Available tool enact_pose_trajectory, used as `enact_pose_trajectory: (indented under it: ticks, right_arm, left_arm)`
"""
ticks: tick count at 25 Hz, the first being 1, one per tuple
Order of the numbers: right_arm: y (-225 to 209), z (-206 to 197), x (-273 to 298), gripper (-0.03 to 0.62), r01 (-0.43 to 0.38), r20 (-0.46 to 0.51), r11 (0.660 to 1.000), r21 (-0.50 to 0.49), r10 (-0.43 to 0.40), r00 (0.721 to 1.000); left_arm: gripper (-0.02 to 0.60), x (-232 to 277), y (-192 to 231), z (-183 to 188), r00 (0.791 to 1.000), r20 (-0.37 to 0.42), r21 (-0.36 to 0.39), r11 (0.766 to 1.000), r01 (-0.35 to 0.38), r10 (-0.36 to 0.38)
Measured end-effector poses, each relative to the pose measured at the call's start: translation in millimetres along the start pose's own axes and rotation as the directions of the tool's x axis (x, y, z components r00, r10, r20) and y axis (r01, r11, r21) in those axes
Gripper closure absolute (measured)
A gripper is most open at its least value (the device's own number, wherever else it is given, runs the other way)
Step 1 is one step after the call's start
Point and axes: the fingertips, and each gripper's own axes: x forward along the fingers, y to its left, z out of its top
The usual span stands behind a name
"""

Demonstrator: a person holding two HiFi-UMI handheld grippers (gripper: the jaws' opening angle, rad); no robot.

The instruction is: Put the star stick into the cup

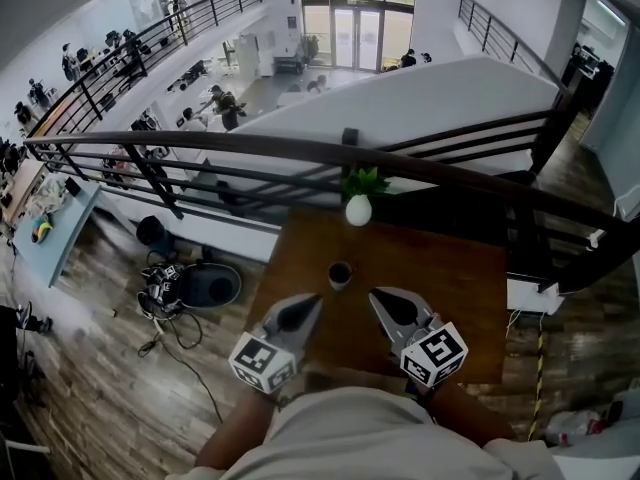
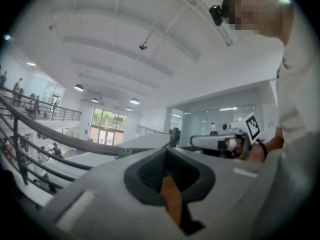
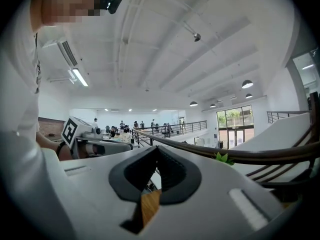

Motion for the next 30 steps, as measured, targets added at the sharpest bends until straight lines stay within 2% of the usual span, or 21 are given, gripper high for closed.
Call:
enact_pose_trajectory:
  ticks: [16,22,26,30]
  right_arm:
    - [8,-40,-135,0.586,-0.104,-0.024,0.994,0.040,0.105,0.994]
    - [15,-39,-176,0.586,-0.132,-0.021,0.989,0.063,0.133,0.991]
    - [13,-46,-190,0.586,-0.150,-0.024,0.985,0.089,0.153,0.988]
    - [17,-52,-191,0.586,-0.165,-0.024,0.982,0.092,0.168,0.986]
  left_arm:
    - [0.580,8,-130,-40,0.995,-0.019,-0.017,0.995,-0.099,0.099]
    - [0.580,5,-174,-49,0.992,-0.036,-0.047,0.991,-0.126,0.125]
    - [0.580,6,-195,-55,0.989,-0.060,-0.040,0.990,-0.135,0.133]
    - [0.580,-3,-197,-59,0.986,-0.066,-0.036,0.987,-0.154,0.151]
